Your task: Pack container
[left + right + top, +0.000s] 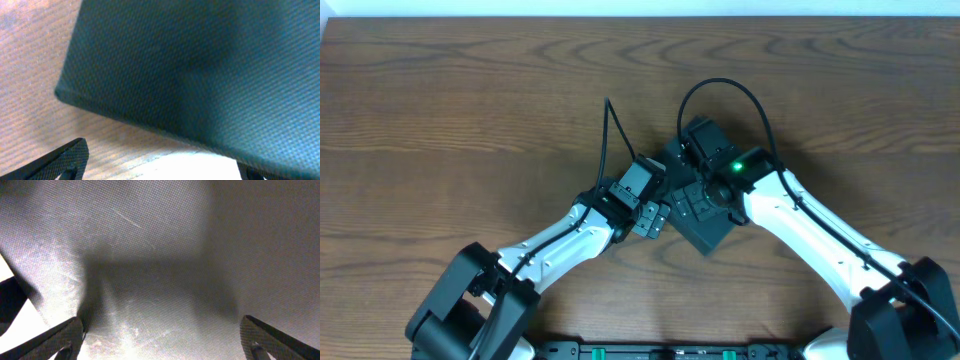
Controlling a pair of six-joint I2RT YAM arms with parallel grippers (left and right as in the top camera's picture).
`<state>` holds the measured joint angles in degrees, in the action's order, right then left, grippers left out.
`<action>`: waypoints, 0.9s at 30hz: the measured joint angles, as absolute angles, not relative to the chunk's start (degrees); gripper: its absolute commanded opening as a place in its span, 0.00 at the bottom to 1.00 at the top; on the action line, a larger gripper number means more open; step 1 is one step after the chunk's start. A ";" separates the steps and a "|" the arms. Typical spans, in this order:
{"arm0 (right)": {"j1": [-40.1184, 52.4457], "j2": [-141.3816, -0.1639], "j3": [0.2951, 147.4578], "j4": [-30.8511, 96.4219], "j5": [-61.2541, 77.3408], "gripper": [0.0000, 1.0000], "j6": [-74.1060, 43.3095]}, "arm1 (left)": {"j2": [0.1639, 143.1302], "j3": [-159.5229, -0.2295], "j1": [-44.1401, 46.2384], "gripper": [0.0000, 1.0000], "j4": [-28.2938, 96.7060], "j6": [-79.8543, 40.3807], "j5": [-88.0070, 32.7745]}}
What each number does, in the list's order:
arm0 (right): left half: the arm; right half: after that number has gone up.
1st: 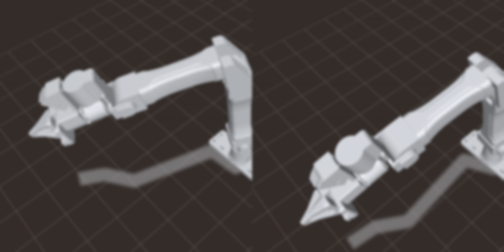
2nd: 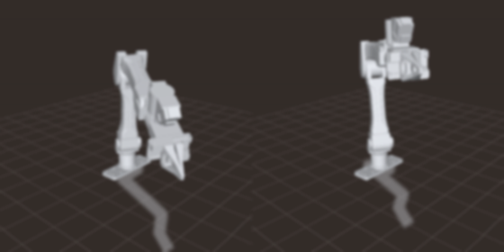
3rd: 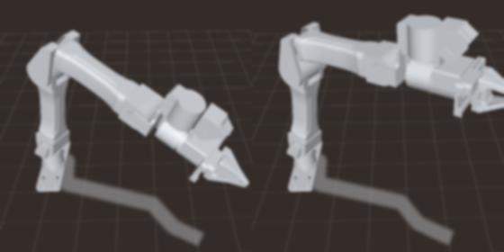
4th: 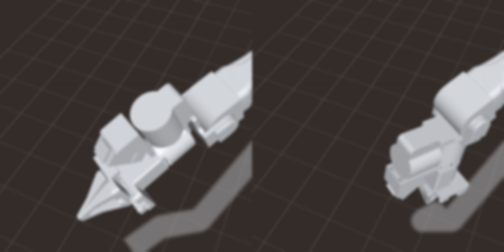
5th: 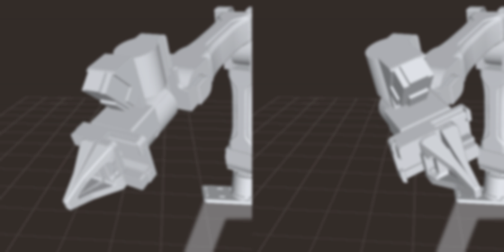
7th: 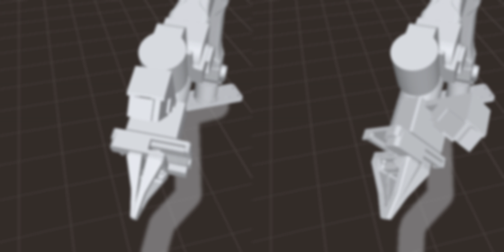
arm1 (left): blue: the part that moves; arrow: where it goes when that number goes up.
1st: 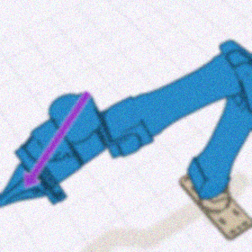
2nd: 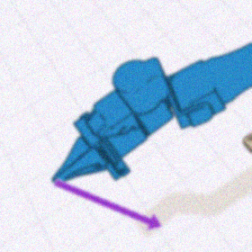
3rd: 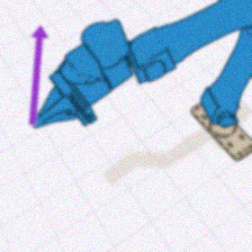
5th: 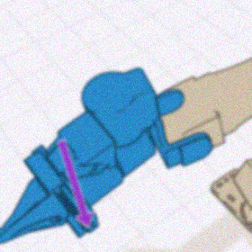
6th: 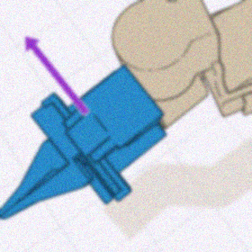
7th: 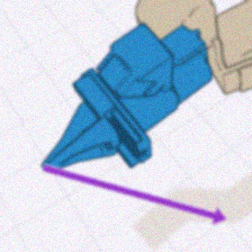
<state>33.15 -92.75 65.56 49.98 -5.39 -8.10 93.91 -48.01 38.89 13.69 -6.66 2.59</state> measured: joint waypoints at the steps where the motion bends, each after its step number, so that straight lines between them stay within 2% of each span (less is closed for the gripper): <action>1: 33.15 -92.73 65.56 49.98 -5.45 0.99 -8.10 | 93.91 -48.01 38.89 0.95 13.43 -6.48 2.61; 14: 33.15 -92.71 65.41 48.45 -6.07 0.99 -8.10 | 92.68 -47.97 38.89 0.95 15.09 -6.13 2.59; 22: 33.19 -89.34 63.90 48.62 -8.01 0.99 -8.34 | 77.78 -47.97 38.92 0.95 18.74 -5.43 3.33; 27: 33.21 -80.49 63.77 52.64 -8.88 0.99 -10.39 | 71.72 -47.97 38.24 0.95 19.42 -5.06 6.63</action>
